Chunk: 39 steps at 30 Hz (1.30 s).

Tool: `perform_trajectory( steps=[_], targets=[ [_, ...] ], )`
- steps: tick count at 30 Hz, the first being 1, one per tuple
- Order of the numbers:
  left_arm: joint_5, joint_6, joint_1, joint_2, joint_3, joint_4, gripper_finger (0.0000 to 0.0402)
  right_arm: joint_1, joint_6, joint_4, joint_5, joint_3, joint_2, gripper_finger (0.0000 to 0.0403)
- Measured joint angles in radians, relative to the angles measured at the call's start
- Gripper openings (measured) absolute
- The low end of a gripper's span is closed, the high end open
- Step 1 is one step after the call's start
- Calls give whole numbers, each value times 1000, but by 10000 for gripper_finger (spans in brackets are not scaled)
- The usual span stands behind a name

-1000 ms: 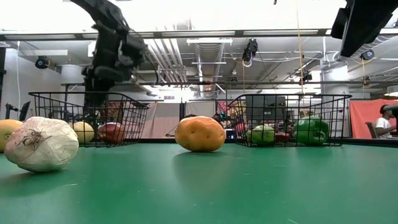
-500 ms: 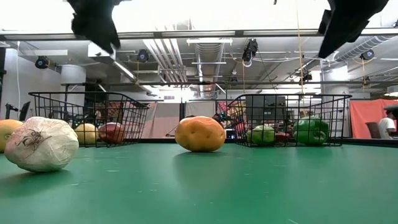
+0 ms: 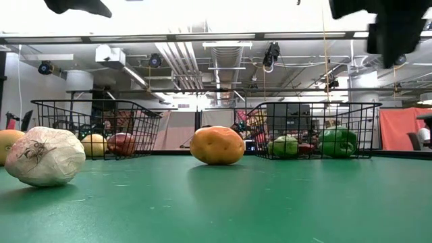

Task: Sort produce into baskets
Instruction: Put the red tomato into the left wire basket

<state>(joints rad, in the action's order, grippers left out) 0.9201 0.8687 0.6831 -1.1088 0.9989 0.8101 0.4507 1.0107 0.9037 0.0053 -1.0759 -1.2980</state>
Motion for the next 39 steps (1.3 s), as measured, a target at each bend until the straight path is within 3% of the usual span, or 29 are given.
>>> perform_trajectory(
  steps=[6,10,20,29,39],
  targets=[
    [1,-11,1,-53,6,-5,246,12,180,262,-255,0,-34,147],
    [14,-20,1,-77,15,-1,246,40,239,406,-343,0,-33,193],
    [17,-48,1,-84,20,-1,246,67,394,393,-342,104,89,291],
    [25,-48,1,-84,20,4,246,116,564,253,-293,270,244,331],
    [42,-48,1,-84,20,5,246,214,715,142,-284,381,322,350]
  ],
)
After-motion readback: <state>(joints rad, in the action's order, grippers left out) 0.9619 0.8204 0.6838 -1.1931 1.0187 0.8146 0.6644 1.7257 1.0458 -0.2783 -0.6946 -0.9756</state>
